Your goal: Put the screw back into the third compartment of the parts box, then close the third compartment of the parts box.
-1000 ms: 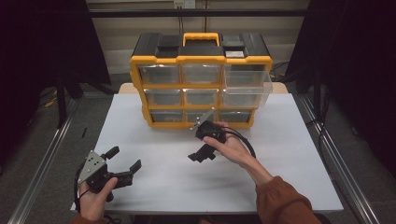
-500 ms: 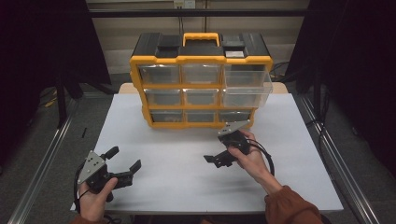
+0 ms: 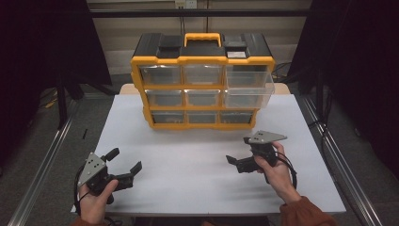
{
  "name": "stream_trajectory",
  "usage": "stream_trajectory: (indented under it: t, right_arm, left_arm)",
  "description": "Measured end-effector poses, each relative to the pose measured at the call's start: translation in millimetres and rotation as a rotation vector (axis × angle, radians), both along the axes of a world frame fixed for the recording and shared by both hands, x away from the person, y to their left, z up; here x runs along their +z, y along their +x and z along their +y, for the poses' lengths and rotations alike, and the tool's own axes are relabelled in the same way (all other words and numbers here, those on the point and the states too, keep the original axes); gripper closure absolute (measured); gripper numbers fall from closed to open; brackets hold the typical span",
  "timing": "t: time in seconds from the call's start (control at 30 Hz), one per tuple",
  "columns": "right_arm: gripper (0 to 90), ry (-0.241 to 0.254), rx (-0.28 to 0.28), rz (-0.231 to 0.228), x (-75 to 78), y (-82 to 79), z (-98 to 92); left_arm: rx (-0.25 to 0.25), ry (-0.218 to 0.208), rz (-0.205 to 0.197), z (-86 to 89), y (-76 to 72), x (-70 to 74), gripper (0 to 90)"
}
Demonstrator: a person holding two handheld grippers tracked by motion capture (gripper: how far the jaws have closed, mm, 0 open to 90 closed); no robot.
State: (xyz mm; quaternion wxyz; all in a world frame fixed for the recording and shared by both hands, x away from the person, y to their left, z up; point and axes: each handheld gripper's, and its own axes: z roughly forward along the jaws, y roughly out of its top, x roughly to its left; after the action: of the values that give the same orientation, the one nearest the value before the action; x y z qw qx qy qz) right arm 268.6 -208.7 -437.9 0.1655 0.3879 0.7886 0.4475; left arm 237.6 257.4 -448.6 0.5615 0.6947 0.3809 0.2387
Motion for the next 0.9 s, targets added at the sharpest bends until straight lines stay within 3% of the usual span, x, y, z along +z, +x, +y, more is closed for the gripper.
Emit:
stream_trajectory:
  t: [0.3,0.9]
  right_arm:
    - [1.8,0.062,-0.103,-0.071,-8.1,-15.0,-32.5]
    - [0.7,0.109,-0.061,-0.075,-1.7,-15.4,-27.9]
  left_arm:
    - [0.005,0.004,0.0,0.2,-0.8,0.1,3.1]
    - [0.003,-0.006,0.008,1.1,0.2,-1.3,3.1]
